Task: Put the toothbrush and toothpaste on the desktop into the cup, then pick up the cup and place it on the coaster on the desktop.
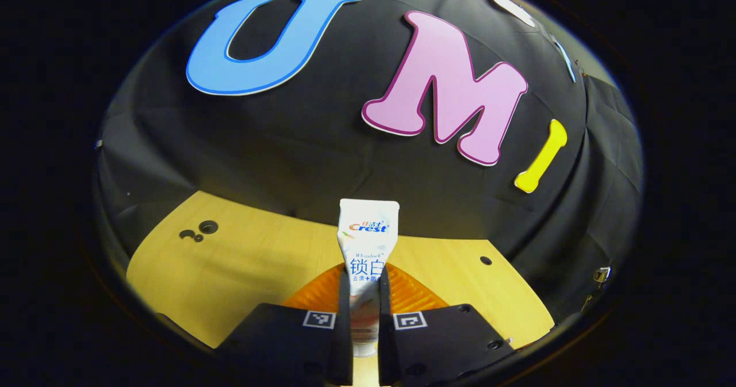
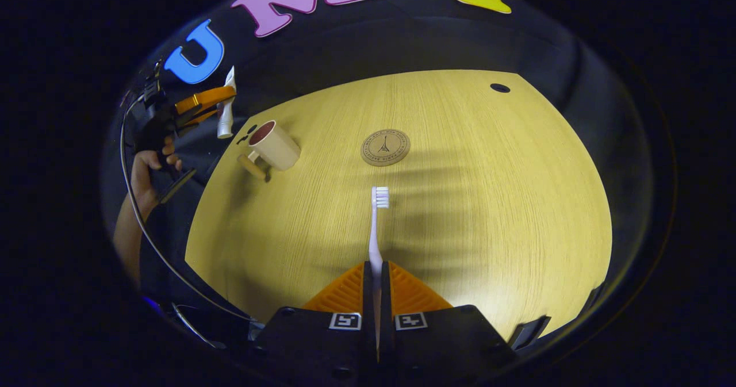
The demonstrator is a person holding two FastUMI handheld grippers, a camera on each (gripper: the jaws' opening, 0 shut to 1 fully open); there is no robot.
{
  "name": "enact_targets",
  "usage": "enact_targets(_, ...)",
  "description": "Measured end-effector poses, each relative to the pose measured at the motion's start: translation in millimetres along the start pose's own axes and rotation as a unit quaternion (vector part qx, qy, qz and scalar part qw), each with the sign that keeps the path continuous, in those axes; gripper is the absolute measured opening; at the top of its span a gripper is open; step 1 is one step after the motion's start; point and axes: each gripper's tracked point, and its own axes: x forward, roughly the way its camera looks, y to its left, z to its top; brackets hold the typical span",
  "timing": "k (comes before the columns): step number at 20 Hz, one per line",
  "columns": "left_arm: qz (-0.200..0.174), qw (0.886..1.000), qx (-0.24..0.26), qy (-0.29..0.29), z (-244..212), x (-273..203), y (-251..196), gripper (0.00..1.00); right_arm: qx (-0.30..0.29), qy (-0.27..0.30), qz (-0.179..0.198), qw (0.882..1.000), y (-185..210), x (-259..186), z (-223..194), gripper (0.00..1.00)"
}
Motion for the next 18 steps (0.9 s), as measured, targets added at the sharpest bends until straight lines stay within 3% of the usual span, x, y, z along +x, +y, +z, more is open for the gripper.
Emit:
enact_targets(1,-0.002,1.0,0.007,-0.003,-3.4,8.8,2.2,0.22,0.005,-0.001,-0.001,1.0,-2.7,-0.9,0.3,0.0)
enact_targets(2,-0.004,1.0,0.014,-0.003,-6.7,16.8,3.6,0.22,0.008,0.0,-0.003,1.0,-5.7,-0.3,0.9,0.07)
enact_targets(8,-0.028,0.999,0.017,-0.024,-26.5,46.0,6.6,0.22,0.013,0.006,-0.01,1.0,-16.6,0.9,1.0,0.07)
enact_targets(13,-0.017,0.998,0.055,-0.002,-62.8,52.4,21.3,0.23,0.014,0.013,-0.007,1.0,-13.8,8.7,-0.6,0.07)
enact_targets(17,0.001,0.998,0.057,0.016,-82.5,44.7,29.2,0.29,0.004,0.004,-0.001,1.0,-7.2,13.4,6.8,0.07)
enact_targets(18,0.006,0.998,0.056,0.018,-84.6,43.9,30.0,0.26,0.0,0.001,-0.001,1.0,-6.6,12.9,9.8,0.07)
